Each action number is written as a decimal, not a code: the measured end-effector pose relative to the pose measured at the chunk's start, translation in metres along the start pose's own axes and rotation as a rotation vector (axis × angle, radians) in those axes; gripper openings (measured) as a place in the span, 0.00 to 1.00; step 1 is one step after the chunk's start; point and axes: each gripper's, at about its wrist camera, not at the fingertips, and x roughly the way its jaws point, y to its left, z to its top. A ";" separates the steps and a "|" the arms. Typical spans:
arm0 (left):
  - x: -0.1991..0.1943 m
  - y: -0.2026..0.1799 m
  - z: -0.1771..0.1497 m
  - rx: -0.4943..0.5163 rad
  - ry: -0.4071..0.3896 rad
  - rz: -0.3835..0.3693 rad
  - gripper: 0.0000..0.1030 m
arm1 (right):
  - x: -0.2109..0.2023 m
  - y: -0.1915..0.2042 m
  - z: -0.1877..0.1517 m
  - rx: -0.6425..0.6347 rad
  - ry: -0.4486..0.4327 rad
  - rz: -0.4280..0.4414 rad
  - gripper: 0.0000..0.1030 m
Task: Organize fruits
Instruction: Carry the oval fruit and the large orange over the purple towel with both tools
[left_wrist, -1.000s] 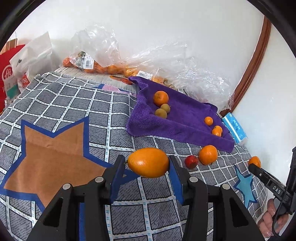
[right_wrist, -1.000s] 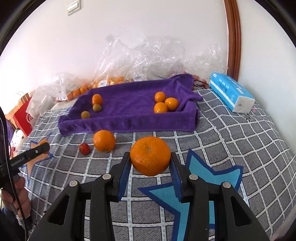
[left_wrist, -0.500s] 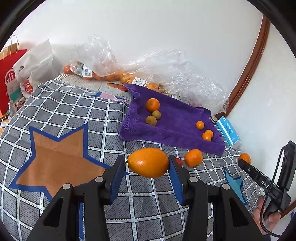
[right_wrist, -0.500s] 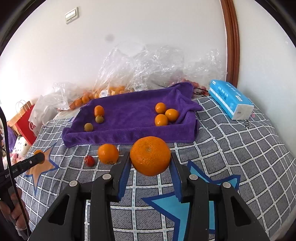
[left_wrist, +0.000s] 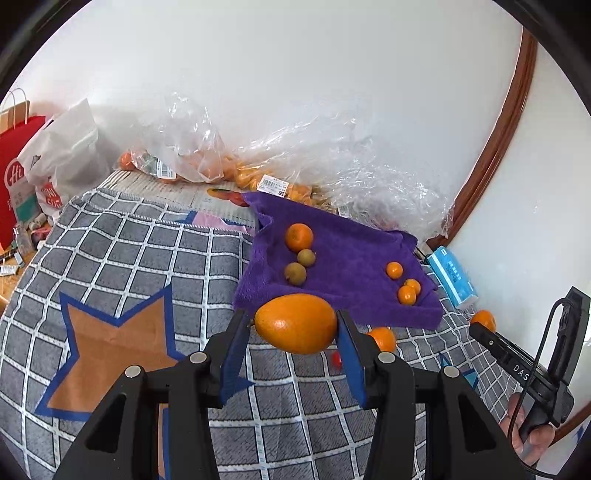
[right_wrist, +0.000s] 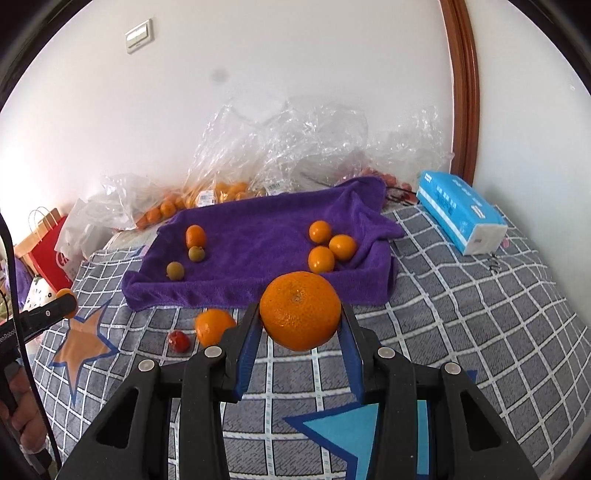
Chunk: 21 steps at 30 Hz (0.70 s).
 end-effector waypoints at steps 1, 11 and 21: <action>0.002 0.000 0.003 0.000 0.003 0.001 0.43 | 0.001 0.001 0.002 0.001 -0.002 0.001 0.40; 0.026 -0.012 0.030 0.018 -0.001 -0.005 0.43 | 0.019 0.015 0.036 -0.021 -0.026 0.038 0.40; 0.062 -0.037 0.059 0.070 -0.007 0.019 0.43 | 0.053 0.020 0.062 -0.040 -0.033 0.056 0.40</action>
